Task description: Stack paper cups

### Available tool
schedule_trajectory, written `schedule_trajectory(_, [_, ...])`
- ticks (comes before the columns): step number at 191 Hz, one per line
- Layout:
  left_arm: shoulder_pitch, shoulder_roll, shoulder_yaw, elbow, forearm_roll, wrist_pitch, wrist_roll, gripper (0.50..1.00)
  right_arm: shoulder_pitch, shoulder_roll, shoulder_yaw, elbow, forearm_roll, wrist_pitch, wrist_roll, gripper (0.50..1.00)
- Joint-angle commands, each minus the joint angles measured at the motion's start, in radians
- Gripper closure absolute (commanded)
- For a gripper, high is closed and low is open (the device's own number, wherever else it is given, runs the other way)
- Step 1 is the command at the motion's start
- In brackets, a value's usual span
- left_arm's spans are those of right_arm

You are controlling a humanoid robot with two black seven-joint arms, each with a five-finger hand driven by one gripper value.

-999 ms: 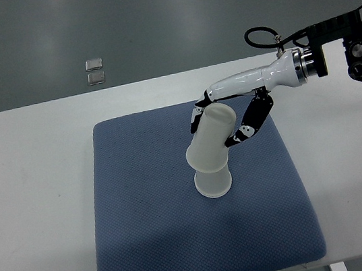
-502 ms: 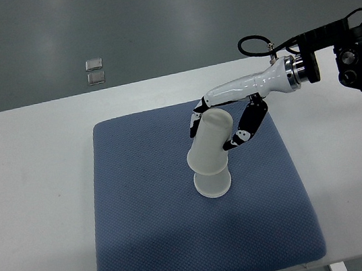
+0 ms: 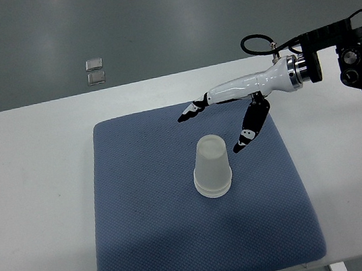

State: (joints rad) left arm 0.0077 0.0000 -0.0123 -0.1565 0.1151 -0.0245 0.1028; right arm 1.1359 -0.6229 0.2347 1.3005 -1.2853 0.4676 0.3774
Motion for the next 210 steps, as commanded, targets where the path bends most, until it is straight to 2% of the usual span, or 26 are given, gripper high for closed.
schedule_trajectory(1, [0.000, 0.000, 0.000, 0.000, 0.000, 0.000, 0.000, 0.500, -0.005, -0.006, 0.009, -0.010, 0.032, -0.001, 0.000, 0.576])
schedule_trajectory(30, [0.000, 0.000, 0.000, 0.000, 0.000, 0.000, 0.000, 0.500, -0.008, -0.020, 0.008, -0.033, 0.179, -0.018, -0.002, 0.576])
schedule_trajectory(54, [0.000, 0.000, 0.000, 0.000, 0.000, 0.002, 0.000, 0.500, -0.045, -0.020, 0.002, -0.090, 0.409, -0.043, -0.008, 0.576])
schedule_trajectory(66, [0.000, 0.000, 0.000, 0.000, 0.000, 0.000, 0.000, 0.500, -0.070, -0.012, -0.003, -0.127, 0.557, -0.043, -0.048, 0.576])
schedule_trajectory(90, [0.000, 0.000, 0.000, 0.000, 0.000, 0.000, 0.000, 0.500, -0.114, -0.005, -0.008, -0.178, 0.879, -0.047, -0.175, 0.576])
schedule_trajectory(98, [0.000, 0.000, 0.000, 0.000, 0.000, 0.000, 0.000, 0.500, -0.123, -0.006, -0.008, -0.193, 0.963, -0.055, -0.195, 0.576])
schedule_trajectory(132, [0.000, 0.000, 0.000, 0.000, 0.000, 0.000, 0.000, 0.500, -0.148, 0.006, -0.008, -0.216, 1.218, -0.115, -0.210, 0.576])
schedule_trajectory(161, [0.000, 0.000, 0.000, 0.000, 0.000, 0.000, 0.000, 0.500, -0.170, 0.026, -0.008, -0.242, 1.411, -0.139, -0.296, 0.576])
schedule_trajectory(210, [0.000, 0.000, 0.000, 0.000, 0.000, 0.000, 0.000, 0.500, -0.191, 0.052, -0.008, -0.303, 1.638, -0.173, -0.365, 0.576])
